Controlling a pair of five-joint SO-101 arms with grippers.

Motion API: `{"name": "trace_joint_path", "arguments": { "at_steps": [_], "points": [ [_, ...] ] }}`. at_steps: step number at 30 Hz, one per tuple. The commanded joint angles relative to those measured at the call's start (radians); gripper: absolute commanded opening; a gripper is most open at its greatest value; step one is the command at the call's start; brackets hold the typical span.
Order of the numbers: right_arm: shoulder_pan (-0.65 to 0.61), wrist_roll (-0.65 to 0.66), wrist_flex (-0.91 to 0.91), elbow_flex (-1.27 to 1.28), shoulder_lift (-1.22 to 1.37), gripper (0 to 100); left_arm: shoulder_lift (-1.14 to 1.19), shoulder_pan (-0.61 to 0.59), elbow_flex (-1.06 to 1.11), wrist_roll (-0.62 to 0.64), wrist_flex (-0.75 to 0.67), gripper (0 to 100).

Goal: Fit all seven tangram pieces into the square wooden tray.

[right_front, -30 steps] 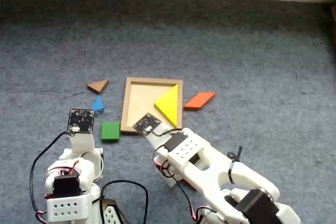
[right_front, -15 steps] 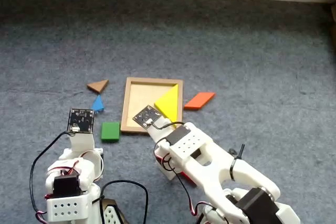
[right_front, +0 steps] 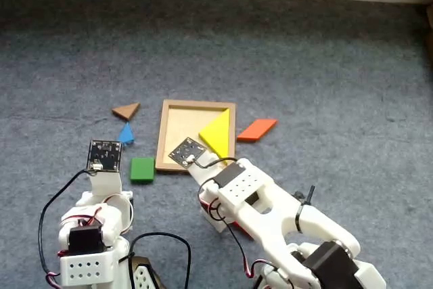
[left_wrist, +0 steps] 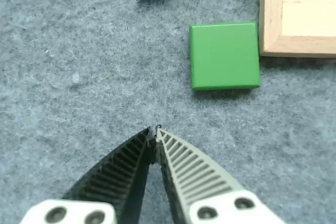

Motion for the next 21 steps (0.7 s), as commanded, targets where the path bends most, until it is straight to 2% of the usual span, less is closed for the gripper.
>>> {"name": "trace_joint_path", "arguments": {
  "at_steps": [1, 7, 14, 21],
  "points": [
    [-0.005, 0.012, -0.021, 0.002, -0.004, 30.7, -0.010, -0.010, 0.021, -0.009, 0.005, 2],
    [-0.005, 0.012, -0.021, 0.005, -0.007, 20.7, -0.010, -0.010, 0.021, -0.009, 0.005, 2],
    [-0.002, 0.012, -0.005, 0.001, -0.016, 20.4, -0.010, -0.010, 0.021, -0.009, 0.005, 2],
    [-0.005, 0.015, 0.087, -0.039, -0.090, 20.4, -0.010, -0.010, 0.021, -0.009, 0.005, 2]
  ]
}}
